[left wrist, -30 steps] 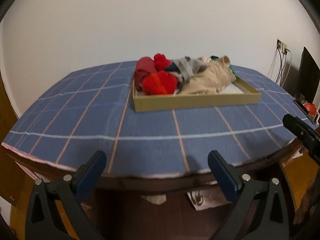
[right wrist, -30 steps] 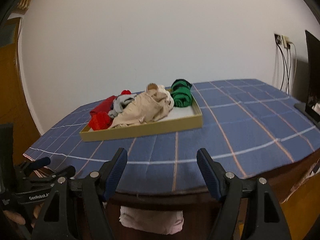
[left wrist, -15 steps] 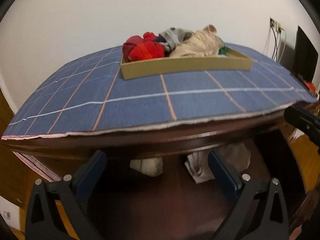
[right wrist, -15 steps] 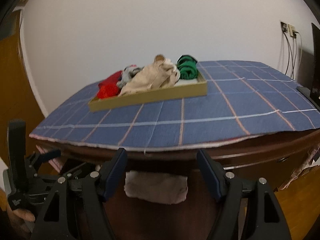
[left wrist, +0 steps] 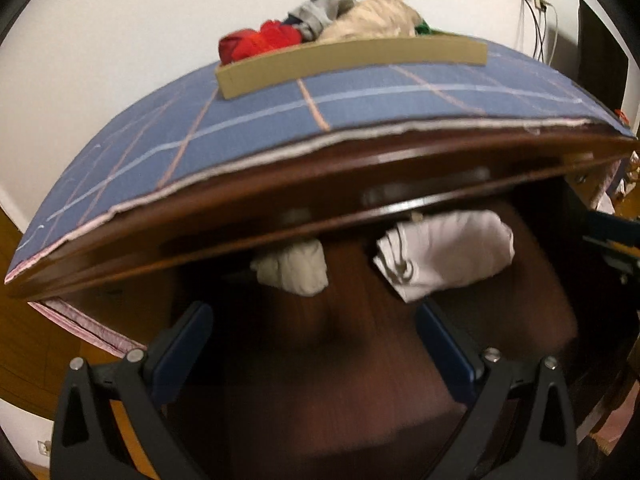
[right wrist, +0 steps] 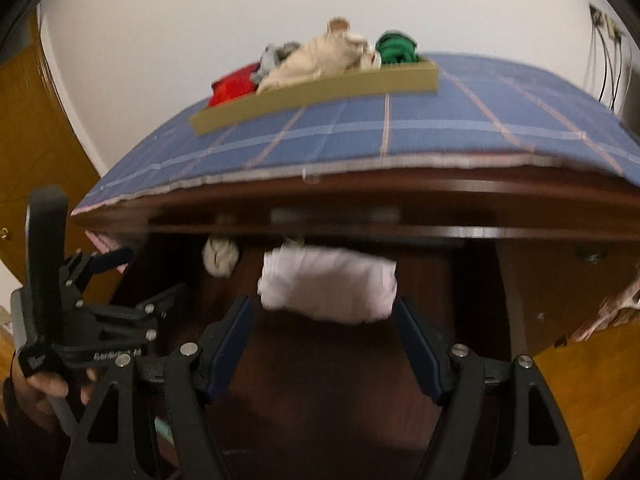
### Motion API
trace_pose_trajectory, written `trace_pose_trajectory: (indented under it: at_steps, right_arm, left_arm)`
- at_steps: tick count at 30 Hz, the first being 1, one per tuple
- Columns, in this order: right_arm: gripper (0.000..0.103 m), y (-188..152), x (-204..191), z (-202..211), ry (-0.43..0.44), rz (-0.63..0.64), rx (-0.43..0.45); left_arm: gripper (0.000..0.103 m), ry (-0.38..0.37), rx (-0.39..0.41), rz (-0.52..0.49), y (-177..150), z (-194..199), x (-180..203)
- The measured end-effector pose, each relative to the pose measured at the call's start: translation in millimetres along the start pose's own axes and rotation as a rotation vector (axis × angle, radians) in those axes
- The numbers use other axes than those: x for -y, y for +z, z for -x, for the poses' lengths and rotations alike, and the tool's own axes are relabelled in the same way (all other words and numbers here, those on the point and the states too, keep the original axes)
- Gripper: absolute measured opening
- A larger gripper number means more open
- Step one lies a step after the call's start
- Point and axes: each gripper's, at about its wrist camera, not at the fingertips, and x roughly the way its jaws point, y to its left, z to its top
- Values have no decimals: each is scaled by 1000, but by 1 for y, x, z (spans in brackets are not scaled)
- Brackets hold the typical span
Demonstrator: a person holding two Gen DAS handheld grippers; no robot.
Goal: Take underwear out of drawer
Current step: 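Move both open tools into the drawer toward the white underwear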
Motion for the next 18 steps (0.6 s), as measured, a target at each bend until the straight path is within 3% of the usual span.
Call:
trace_pose_trajectory:
  at_steps: [7,13,16,17,18]
  right_arm:
    - [74,-3,15,8,36,-1,-101]
    - [74,23,1,12,-41,217,-97]
    - [74,24,-12,-5,-83,389,-146]
    - [72,23,-14,-11,-75,417,-168]
    - [61,22,-16,-18,-55,440,-198]
  left_arm:
    - [103,6,-96,-57,-11,-14,6]
    - [103,-43,-177,-38,-8,-26,3]
    - [103,-63,-225,-29,-8,-35,0]
    - [103,-68,-236,-27,-8,-37,-1]
    - [103,-73,-248,-26,-7,-39,-2]
